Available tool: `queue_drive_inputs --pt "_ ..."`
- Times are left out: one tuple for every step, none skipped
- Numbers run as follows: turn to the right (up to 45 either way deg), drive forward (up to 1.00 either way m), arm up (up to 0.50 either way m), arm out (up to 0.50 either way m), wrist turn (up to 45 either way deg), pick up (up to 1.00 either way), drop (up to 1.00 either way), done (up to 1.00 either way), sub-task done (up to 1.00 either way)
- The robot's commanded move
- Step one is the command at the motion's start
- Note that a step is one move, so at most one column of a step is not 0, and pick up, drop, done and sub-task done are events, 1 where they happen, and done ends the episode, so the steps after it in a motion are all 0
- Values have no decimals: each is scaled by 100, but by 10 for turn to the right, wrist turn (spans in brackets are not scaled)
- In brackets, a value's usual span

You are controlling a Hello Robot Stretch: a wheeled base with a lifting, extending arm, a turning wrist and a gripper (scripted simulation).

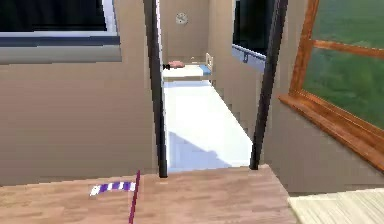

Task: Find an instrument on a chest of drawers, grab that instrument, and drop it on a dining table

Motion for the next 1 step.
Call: queue_drive_inputs --pt "0 100 0 0 0 0 0 0 0"
